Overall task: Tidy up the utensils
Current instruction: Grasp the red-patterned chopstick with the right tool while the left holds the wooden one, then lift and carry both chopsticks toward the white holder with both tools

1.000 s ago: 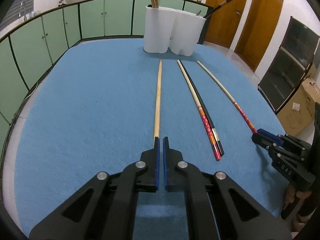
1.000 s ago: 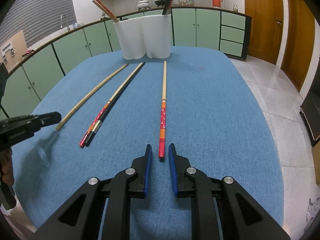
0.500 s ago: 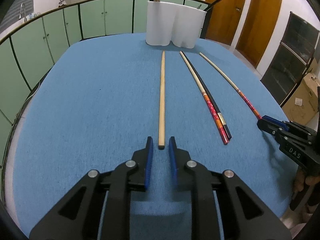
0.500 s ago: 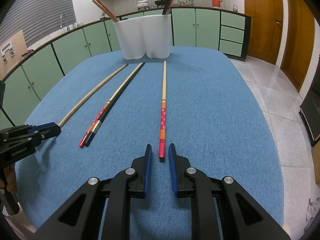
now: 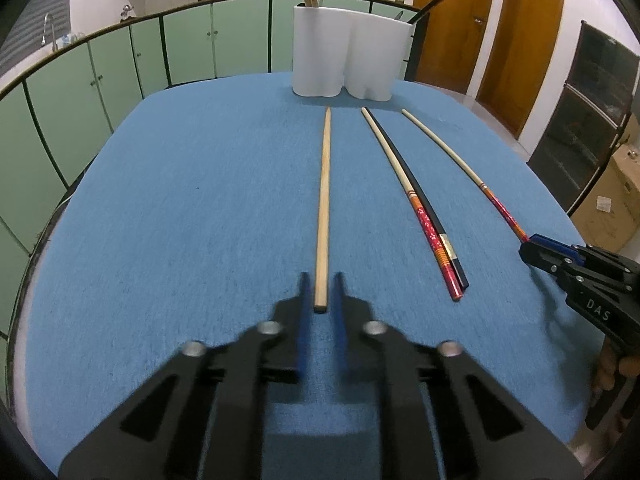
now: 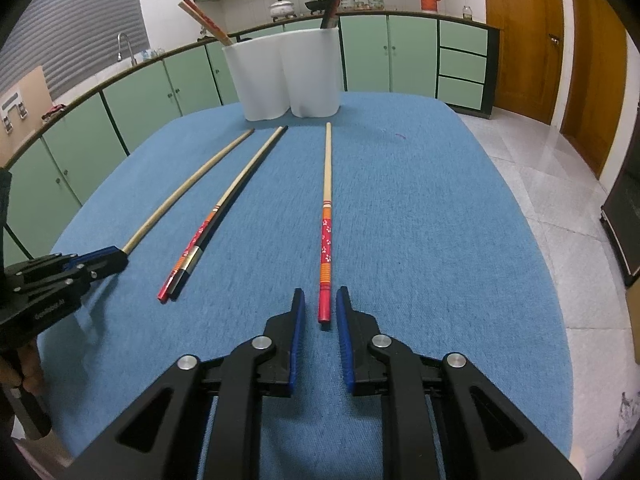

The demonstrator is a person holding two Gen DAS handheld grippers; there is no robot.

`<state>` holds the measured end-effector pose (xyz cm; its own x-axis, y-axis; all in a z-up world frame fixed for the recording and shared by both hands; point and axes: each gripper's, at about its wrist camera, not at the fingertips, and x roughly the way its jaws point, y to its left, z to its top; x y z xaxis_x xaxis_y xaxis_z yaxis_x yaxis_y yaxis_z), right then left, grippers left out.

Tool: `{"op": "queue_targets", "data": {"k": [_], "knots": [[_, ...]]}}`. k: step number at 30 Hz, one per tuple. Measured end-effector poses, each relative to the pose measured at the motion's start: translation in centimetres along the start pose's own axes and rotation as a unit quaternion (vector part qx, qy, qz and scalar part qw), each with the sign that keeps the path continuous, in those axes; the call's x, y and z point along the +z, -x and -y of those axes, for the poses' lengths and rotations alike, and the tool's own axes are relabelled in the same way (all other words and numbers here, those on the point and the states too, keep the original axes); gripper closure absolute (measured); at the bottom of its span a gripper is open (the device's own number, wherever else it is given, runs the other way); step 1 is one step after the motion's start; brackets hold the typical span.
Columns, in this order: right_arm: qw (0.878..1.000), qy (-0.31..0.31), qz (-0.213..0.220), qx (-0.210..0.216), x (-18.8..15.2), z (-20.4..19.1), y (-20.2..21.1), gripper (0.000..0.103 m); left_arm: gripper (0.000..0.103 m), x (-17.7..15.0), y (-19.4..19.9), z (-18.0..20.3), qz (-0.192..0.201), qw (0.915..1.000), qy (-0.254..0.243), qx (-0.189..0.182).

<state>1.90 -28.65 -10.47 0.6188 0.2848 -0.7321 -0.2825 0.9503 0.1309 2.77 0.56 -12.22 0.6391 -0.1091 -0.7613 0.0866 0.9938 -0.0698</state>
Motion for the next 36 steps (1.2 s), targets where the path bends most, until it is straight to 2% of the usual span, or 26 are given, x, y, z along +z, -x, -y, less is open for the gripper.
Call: {"op": "queue_targets", "data": {"k": [6, 10, 17, 23, 32, 36], "knots": [[1.000, -0.002, -0.002, 0.005, 0.3, 0.0, 0.4, 0.097, 0.097, 0.4, 1.2, 0.3, 0.004, 1.0000, -0.005, -0.002], [1.000, 0.002, 0.007, 0.009, 1.2, 0.1, 2.0, 0.097, 0.097, 2.1, 4.6, 0.9, 0.044, 0.9986, -0.027, 0.012], [0.998, 0.004, 0.056, 0.016, 5.1, 0.8, 6.8, 0.097, 0.097, 6.2, 9.5, 1.5, 0.120, 0.9922, -0.034, 0.005], [0.999, 0.006, 0.037, 0.015, 8.1, 1.1, 8.6, 0.097, 0.097, 9.5, 11.6, 1.8, 0.167, 0.9854, -0.035, -0.001], [1.000, 0.006, -0.011, 0.021, 7.3, 1.1, 6.3, 0.097, 0.097, 9.9, 11.5, 1.9, 0.178, 0.9836, -0.025, -0.007], [1.000, 0.004, 0.001, 0.026, 7.5, 1.1, 6.7, 0.097, 0.097, 9.7, 11.7, 1.7, 0.182, 0.9830, -0.022, -0.009]]}}
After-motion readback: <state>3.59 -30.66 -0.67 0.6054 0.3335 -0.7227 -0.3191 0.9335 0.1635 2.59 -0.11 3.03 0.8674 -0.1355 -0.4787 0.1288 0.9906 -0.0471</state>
